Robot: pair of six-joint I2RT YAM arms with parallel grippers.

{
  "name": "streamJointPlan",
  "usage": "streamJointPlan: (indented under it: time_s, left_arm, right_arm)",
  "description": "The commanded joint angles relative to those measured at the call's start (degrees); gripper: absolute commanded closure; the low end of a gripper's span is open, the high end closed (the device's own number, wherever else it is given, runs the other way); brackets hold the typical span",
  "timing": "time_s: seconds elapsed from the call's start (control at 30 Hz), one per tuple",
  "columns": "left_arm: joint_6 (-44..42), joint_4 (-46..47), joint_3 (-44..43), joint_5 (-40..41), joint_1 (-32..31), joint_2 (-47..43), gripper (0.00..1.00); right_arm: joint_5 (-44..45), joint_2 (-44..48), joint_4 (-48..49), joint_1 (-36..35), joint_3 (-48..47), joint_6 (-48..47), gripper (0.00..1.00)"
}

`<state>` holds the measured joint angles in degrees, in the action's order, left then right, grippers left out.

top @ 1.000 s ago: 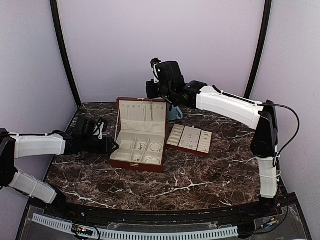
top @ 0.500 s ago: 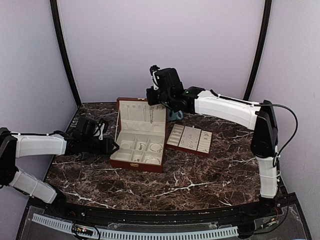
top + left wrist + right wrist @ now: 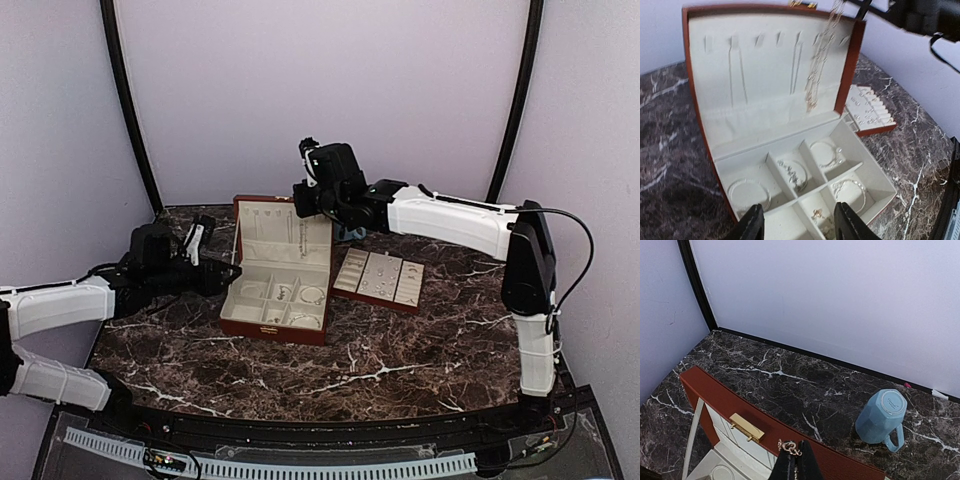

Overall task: Organize the mixed jewelry
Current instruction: Open the compartment pouch of the jewelry box.

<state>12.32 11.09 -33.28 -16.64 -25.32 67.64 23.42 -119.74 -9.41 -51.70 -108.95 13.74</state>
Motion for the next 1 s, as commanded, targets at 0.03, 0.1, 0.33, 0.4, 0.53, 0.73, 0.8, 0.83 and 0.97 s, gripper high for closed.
streamJointPlan:
  time_s: [0.03,0.1,0.33,0.4,0.53,0.73,0.8,0.83,0.97]
  left_arm:
    - [-14.1,15.7,1.0,-5.2,-0.5,0.0,0.48]
    - [-18.8,18.0,-0.8,-4.3,-1.9,3.4,0.47]
    - [-36.9,27.0,-5.3,1.6,-6.4,15.2,0.41]
    - [-39.5,29.0,-6.3,3.1,-6.5,18.3,0.40]
    - [-44.5,33.6,-7.9,6.2,-6.5,23.5,0.37]
    - [-50.1,35.3,-11.5,7.0,-6.5,29.9,0.37]
    - [-50.9,35.5,-12.4,6.6,-6.5,31.3,0.38]
    - [-51.0,36.4,-12.7,6.5,-6.5,31.7,0.38]
    - [-51.7,36.8,-14.6,6.5,-6.4,33.8,0.39]
  right_arm:
    - [0.2,2.1,1.8,0.3,-1.7,-0.6,1.00]
    - [0.0,2.2,1.9,0.3,-1.7,-0.4,1.00]
    - [-0.5,2.5,1.8,0.4,-1.6,0.0,1.00]
    - [-0.6,2.7,1.9,0.4,-1.5,0.0,1.00]
    - [-0.8,2.9,1.9,0.4,-1.8,-0.2,1.00]
    - [-1.8,2.6,1.9,0.3,-2.7,-0.1,1.00]
    - [-2.1,2.5,1.9,0.4,-2.9,-0.1,1.00]
    - [-2.3,2.4,1.9,0.3,-2.9,-0.1,1.00]
    - [-2.7,2.2,1.6,0.4,-3.1,0.0,1.00]
